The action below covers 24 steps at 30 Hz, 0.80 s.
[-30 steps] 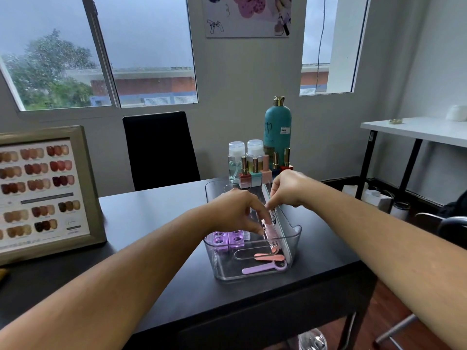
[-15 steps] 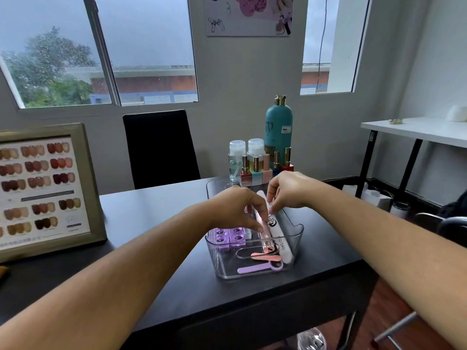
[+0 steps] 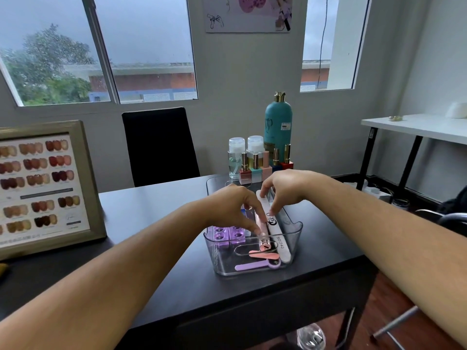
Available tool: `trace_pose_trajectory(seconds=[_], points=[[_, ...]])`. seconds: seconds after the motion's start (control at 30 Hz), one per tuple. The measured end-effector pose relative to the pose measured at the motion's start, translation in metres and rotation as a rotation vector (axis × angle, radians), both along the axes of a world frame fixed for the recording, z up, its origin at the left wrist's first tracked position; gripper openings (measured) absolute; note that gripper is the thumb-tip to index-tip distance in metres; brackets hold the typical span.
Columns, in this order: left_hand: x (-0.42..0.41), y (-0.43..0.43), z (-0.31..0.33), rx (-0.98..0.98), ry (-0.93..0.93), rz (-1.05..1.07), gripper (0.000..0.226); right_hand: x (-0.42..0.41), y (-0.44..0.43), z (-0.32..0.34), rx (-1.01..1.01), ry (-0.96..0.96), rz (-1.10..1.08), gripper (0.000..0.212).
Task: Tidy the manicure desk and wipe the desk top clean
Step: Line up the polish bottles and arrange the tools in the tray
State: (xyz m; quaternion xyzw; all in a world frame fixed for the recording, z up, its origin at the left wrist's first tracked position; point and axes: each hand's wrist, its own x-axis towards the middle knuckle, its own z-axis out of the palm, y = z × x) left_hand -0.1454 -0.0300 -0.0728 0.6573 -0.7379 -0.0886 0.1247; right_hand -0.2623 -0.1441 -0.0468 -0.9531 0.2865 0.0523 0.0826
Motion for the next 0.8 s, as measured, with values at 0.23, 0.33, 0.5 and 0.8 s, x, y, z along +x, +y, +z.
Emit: trace_pose_trajectory(seconds=[0.23,0.33,0.5,0.8], points=[[-0.003,0.023,0.011,0.145,-0.012,0.001,0.021,-0.004,-0.002,0.0,0.031,-0.095,0.007,0.048],[-0.011,0.024,0.012,0.309,-0.01,-0.023,0.025,-0.006,0.001,0.001,0.059,-0.137,0.001,0.043],[-0.018,0.02,0.012,0.324,-0.052,-0.022,0.03,-0.011,0.0,-0.001,0.095,-0.159,-0.024,0.039],[-0.029,0.016,0.021,0.45,-0.195,-0.012,0.03,-0.013,-0.005,-0.006,0.151,-0.192,-0.06,0.034]])
